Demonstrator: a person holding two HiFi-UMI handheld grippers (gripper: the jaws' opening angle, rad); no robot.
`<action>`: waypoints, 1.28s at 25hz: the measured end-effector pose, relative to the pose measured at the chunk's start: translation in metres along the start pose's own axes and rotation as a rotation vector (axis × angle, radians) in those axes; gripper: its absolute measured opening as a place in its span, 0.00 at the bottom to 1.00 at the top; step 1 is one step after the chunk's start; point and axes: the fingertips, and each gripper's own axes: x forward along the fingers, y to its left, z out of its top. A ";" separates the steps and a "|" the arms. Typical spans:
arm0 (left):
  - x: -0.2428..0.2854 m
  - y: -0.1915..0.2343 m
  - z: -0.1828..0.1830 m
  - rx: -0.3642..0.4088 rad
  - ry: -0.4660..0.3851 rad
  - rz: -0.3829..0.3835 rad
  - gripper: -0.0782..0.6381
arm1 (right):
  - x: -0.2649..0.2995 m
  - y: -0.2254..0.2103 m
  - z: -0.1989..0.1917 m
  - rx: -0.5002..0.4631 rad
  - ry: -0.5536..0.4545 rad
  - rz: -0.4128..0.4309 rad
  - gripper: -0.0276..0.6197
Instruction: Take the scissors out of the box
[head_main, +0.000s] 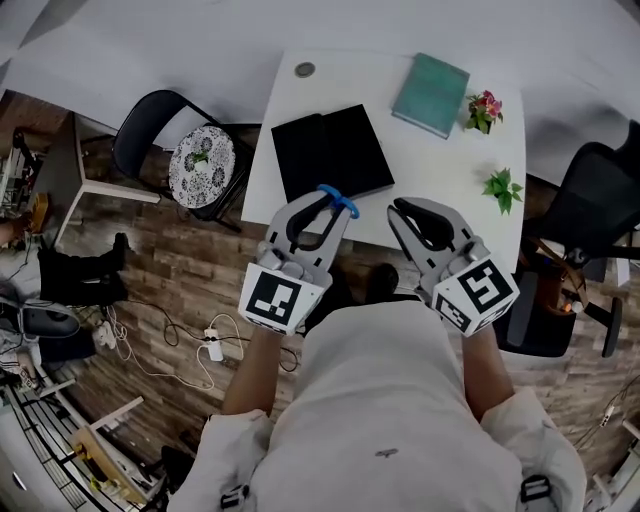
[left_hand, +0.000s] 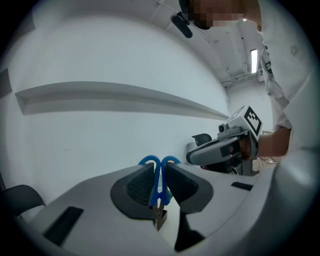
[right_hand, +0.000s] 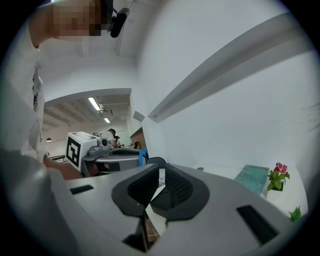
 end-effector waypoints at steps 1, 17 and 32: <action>-0.004 0.001 0.002 -0.009 -0.005 0.009 0.23 | 0.002 0.003 0.001 0.003 -0.006 0.002 0.10; -0.018 -0.003 0.008 -0.048 -0.049 0.027 0.23 | -0.006 0.008 0.005 -0.025 -0.007 -0.026 0.05; -0.015 -0.005 0.010 -0.064 -0.053 0.059 0.23 | -0.013 0.005 0.002 -0.023 0.001 -0.018 0.05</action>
